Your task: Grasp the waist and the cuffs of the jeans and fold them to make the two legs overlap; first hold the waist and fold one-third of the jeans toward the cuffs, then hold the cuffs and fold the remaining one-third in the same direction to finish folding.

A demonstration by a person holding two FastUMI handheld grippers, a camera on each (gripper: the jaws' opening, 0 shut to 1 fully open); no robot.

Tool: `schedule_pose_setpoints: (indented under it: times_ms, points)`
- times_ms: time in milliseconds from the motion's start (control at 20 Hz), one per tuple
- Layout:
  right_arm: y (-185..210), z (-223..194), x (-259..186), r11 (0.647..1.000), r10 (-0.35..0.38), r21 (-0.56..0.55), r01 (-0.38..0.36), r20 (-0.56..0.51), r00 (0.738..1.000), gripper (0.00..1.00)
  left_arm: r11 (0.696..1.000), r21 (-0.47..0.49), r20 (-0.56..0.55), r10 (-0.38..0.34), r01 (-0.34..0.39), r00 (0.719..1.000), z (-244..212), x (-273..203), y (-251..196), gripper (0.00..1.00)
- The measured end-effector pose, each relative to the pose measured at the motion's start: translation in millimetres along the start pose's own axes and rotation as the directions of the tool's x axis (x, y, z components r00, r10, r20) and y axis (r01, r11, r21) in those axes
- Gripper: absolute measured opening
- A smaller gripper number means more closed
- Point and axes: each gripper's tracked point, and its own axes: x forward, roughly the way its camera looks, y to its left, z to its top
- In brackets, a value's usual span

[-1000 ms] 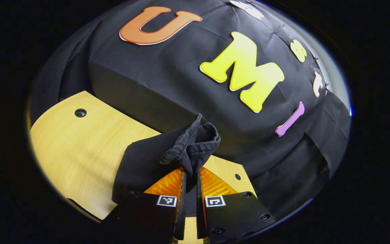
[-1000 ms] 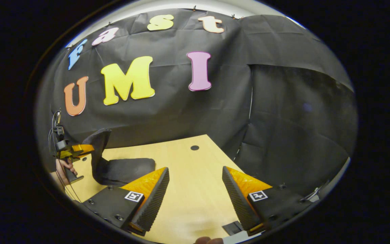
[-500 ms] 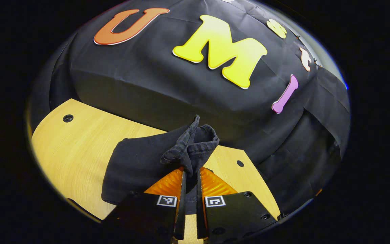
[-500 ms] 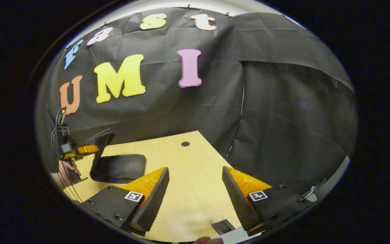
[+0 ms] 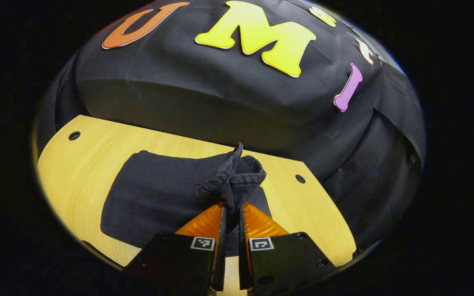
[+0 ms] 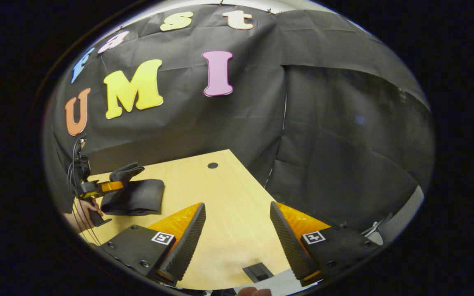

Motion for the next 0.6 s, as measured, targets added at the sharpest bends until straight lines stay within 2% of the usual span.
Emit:
schedule_pose_setpoints:
  times_ms: [200, 250, 350, 550, 600]
  points:
    - [-3.8, -1.0, 8.2, 1.0, -0.009, -0.005, 0.009, -0.01, 1.0, 0.94, 1.0, 0.008, -0.031, 0.028, -0.028, 0.999, -17.1, 12.7, 1.8, 0.17]
    - [-4.2, -2.0, 10.1, 1.0, -0.007, -0.001, 0.007, -0.015, 1.0, 0.97, 1.0, 0.001, -0.039, 0.03, -0.03, 0.999, -20.5, 14.9, 2.2, 0.17]
    - [-1.6, -5.7, 11.7, 1.0, 0.001, 0.009, -0.001, -0.022, 1.0, 0.95, 0.999, -0.022, -0.054, 0.031, -0.033, 0.998, -28.3, 18.0, 2.2, 0.18]
    - [6.3, -15.2, 15.2, 1.0, 0.024, 0.011, -0.024, -0.039, 0.999, 0.95, 0.997, -0.07, -0.059, 0.029, -0.033, 0.998, -33.6, 20.6, -1.0, 0.23]
    - [6.1, -15.8, 15.7, 1.0, 0.026, 0.013, -0.026, -0.04, 0.999, 0.95, 0.997, -0.076, -0.06, 0.027, -0.032, 0.998, -34.9, 20.3, -2.7, 0.28]
